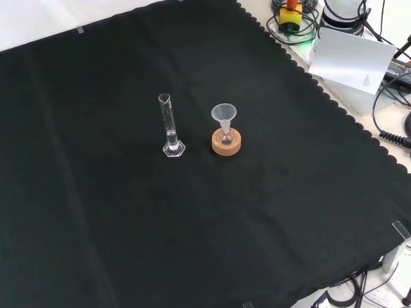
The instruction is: Pick up the graduated cylinder.
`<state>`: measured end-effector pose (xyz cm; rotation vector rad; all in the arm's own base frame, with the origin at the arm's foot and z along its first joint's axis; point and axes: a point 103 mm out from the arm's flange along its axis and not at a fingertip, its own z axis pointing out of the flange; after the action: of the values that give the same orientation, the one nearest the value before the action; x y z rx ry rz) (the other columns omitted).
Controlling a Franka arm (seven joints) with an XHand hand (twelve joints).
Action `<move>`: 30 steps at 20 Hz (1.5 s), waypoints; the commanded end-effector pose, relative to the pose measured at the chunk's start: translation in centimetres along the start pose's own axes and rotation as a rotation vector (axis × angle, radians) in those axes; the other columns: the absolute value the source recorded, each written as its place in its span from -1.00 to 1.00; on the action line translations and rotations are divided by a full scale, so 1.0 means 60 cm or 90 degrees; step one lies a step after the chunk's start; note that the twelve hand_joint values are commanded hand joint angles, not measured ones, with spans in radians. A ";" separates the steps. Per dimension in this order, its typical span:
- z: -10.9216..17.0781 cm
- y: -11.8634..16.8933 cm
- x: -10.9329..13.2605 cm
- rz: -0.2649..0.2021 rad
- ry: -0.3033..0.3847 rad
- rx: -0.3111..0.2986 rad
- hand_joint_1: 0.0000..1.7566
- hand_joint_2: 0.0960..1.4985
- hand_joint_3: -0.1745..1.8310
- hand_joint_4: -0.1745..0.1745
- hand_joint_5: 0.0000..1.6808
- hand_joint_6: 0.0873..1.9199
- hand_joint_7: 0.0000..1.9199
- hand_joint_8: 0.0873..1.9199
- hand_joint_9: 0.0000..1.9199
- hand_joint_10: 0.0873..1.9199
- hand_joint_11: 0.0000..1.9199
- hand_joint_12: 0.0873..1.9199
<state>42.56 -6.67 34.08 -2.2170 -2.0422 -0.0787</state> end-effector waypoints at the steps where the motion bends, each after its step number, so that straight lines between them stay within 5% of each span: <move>1: 0.104 0.091 -0.015 -0.051 0.060 -0.003 -0.75 0.65 -0.84 -0.10 -0.64 -1.00 -0.79 -0.44 -0.34 -0.99 -0.84 0.40; 8: 0.187 0.118 0.012 -0.082 0.092 0.022 -0.71 0.63 -0.86 -0.11 -0.61 -1.00 -0.80 -0.41 -0.54 -0.48 -0.84 0.40; 21: 0.289 0.131 0.046 -0.129 0.157 0.061 -0.62 0.61 -0.87 -0.14 -0.59 -1.00 -0.79 -0.40 -0.55 -0.43 -0.83 0.40; 30: 0.329 0.137 0.035 -0.178 0.243 0.040 -0.40 0.50 -0.92 -0.15 -0.54 -1.00 -0.73 -0.38 -0.48 -0.41 -0.78 0.40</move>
<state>48.79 -2.46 17.09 -1.8058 -2.0900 -0.2408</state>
